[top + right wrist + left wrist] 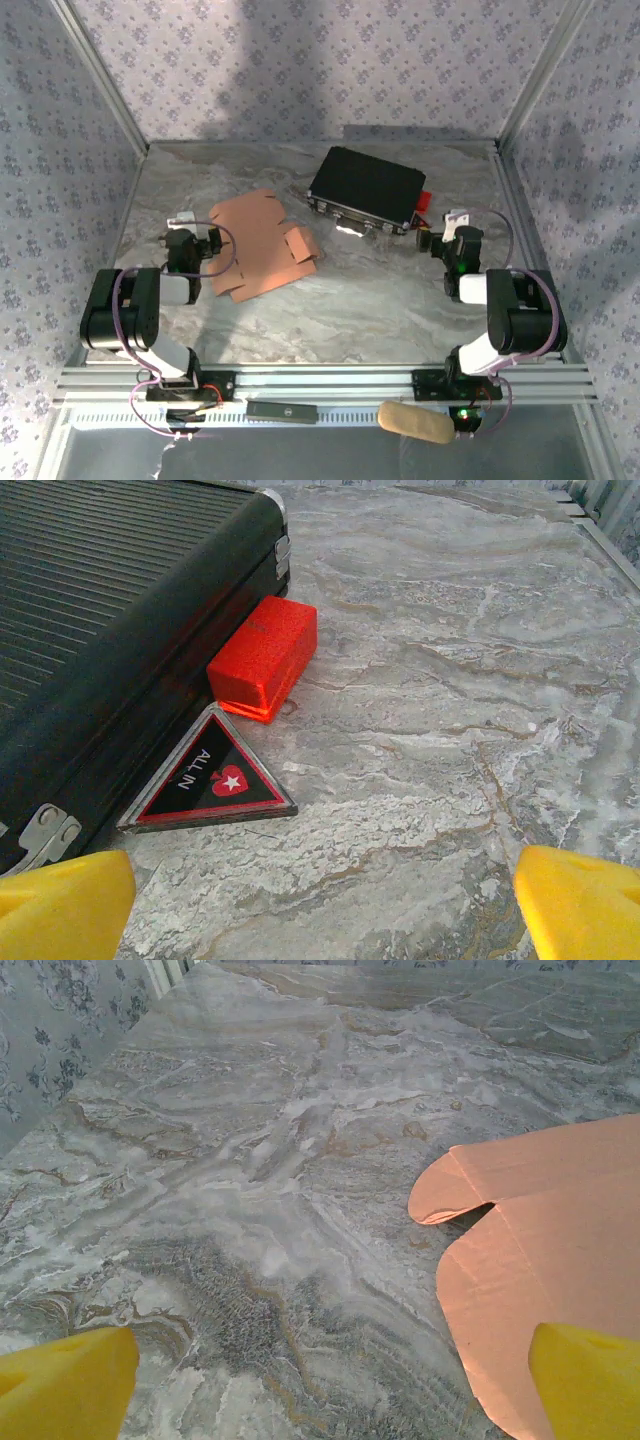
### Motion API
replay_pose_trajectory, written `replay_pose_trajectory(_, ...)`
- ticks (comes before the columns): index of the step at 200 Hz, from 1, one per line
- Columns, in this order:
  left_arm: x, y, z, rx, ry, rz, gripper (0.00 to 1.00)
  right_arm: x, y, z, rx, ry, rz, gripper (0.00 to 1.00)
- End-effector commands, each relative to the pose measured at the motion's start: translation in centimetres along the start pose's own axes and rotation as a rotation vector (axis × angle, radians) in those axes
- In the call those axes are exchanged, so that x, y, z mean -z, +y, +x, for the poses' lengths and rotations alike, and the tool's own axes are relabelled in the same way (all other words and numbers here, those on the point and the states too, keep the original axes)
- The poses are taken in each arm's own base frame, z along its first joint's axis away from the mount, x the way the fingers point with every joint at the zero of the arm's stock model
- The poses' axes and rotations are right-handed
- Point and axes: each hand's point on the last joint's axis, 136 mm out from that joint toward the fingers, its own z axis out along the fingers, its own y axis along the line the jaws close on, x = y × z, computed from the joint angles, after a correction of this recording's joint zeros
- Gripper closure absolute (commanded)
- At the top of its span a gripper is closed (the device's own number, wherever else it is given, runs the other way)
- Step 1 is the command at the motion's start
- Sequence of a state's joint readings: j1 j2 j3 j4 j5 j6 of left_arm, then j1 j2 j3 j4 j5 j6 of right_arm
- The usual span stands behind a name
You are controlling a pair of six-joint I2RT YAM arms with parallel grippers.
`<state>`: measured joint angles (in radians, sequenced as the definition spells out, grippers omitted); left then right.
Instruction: Fold the paper box
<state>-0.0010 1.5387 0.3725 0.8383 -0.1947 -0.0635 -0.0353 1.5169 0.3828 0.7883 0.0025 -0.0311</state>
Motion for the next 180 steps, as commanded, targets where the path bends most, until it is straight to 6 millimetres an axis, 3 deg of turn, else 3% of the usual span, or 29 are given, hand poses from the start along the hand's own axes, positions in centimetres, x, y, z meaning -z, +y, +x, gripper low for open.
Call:
replay_pose_trajectory(1,-0.16,-0.20,-1.41,0.001,-0.036,0.004,0.00,-0.25,-0.04,-0.68,0.000,-0.010,-0.006,0.01)
replay_pose_trajectory(180,0.02,-0.78,-1.63,-0.009,-0.052,0.039,0.00,-0.05,-0.24,-0.96,-0.007,-0.023,0.002,0.01)
